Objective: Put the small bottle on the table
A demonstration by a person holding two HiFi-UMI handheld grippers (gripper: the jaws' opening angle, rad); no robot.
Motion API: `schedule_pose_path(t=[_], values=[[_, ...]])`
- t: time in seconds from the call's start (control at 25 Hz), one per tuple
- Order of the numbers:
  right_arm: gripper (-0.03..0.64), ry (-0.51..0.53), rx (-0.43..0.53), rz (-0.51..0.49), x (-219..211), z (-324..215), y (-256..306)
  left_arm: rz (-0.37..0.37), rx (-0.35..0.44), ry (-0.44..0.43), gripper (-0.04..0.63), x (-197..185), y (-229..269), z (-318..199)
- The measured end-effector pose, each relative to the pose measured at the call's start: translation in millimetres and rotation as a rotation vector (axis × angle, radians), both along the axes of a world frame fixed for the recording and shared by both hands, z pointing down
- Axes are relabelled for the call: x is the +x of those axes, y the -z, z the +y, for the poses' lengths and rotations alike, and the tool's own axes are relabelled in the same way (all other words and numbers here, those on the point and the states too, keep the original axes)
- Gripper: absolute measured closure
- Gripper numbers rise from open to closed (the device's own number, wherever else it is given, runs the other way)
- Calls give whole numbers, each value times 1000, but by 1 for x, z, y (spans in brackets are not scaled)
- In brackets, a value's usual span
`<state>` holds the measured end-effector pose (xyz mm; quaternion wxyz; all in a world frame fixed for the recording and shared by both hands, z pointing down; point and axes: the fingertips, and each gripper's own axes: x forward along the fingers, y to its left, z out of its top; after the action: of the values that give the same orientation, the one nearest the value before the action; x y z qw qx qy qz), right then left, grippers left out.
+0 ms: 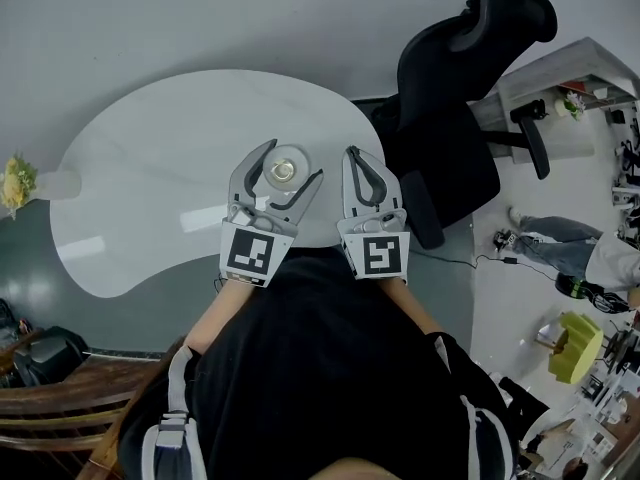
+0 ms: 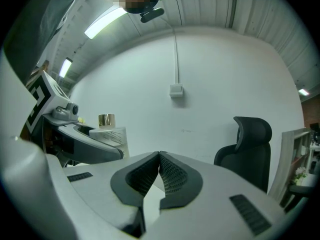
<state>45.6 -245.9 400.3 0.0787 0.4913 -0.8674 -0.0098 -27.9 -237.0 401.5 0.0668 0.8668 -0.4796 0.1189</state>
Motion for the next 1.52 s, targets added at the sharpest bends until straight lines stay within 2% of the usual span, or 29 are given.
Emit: schedule_pose_path(t=[0.72,1.08,1.52], values=[[595,-85,-33,53,4,-38,-34,-39,-32,-129,262,5,-49,-51],[595,-85,-79,50,2,-51,-67,-47,-56,-173,262,14,-91,-68],[595,-86,-150,49,7,-63,-123,-111,-38,-238,262,27,-145,-84]])
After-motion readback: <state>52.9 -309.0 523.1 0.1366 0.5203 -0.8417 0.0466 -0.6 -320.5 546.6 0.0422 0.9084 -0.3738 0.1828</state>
